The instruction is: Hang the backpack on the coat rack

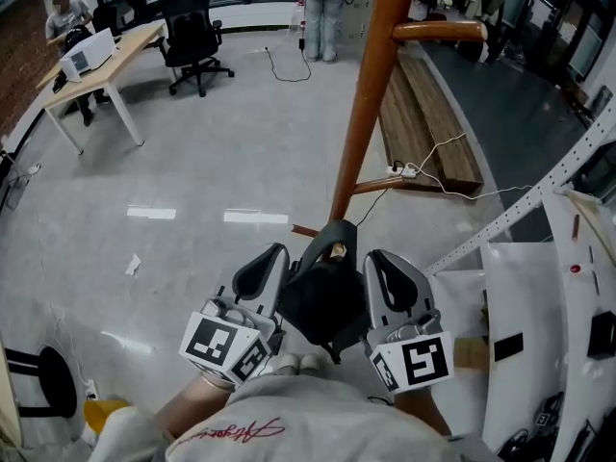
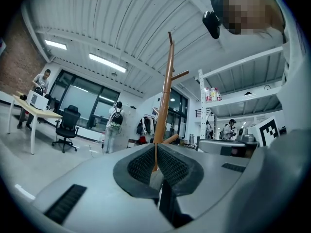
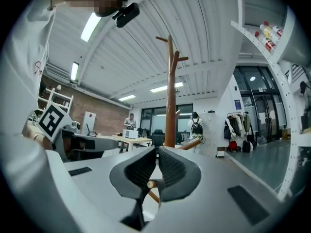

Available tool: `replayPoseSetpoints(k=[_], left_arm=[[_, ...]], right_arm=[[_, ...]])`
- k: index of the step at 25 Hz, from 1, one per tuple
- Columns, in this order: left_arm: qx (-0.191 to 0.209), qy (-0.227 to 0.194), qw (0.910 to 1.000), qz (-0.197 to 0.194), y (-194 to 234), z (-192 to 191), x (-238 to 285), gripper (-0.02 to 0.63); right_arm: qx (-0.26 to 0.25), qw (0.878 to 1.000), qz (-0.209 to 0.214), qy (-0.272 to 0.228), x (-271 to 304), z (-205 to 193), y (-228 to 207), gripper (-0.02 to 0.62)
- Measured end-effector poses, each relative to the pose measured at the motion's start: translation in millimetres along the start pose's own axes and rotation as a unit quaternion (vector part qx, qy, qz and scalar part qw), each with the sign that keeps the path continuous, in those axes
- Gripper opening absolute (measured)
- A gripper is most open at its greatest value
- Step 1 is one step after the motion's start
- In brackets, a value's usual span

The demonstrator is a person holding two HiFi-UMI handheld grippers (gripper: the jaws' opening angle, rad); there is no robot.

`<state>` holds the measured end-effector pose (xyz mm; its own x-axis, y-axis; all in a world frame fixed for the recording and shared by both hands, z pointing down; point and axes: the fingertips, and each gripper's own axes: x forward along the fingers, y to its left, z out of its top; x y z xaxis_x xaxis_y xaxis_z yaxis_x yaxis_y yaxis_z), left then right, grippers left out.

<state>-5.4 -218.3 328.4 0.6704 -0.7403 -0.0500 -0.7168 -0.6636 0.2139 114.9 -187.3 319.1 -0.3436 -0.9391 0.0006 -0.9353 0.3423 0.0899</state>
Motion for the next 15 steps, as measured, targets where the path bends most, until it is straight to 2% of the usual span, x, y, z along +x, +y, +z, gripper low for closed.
replayPoseSetpoints(k=[4, 15], left_arm=[[0.000, -0.003, 1.0000, -0.007, -3.7, 3.1, 3.6, 0.021], [0.000, -0.006, 0.9999, -0.013, -8.1, 5.1, 6.9, 0.021]], right_arm=[[-0.010, 1.000, 0.005, -0.026, -2.7, 15.1, 4.0, 0.018], [-0.002, 1.000, 0.001, -0.020, -1.9, 15.0, 0.7, 0.017]])
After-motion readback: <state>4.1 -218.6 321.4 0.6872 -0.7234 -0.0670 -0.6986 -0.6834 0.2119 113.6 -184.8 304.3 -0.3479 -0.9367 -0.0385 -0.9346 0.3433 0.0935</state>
